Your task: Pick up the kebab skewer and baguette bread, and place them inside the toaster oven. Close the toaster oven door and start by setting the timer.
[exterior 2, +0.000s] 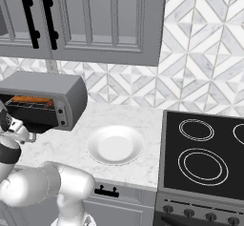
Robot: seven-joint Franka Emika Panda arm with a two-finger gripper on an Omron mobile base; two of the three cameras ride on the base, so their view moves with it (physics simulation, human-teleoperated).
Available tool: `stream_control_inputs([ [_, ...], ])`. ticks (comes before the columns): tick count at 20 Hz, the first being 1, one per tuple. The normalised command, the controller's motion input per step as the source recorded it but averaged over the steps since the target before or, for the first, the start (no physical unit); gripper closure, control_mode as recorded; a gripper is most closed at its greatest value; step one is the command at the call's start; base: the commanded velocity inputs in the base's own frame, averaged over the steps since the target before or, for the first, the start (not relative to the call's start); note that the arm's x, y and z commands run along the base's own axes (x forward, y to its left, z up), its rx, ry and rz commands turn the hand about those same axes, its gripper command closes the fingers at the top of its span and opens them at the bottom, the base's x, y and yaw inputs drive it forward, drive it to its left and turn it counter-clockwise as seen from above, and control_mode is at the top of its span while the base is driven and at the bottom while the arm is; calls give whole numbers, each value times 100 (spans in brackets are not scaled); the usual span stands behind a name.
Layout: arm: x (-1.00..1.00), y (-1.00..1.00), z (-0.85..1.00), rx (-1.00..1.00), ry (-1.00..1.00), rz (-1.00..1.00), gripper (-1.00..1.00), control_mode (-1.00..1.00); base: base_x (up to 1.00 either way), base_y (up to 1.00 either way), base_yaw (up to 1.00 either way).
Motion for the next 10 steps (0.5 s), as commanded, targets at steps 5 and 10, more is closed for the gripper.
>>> stream_control_inputs([
  [5, 72, -4, 49, 9, -22, 0, -100, -100, 0, 0, 0],
  [10, 60, -15, 15, 9, -27, 0, -100, -100, 0, 0, 0],
])
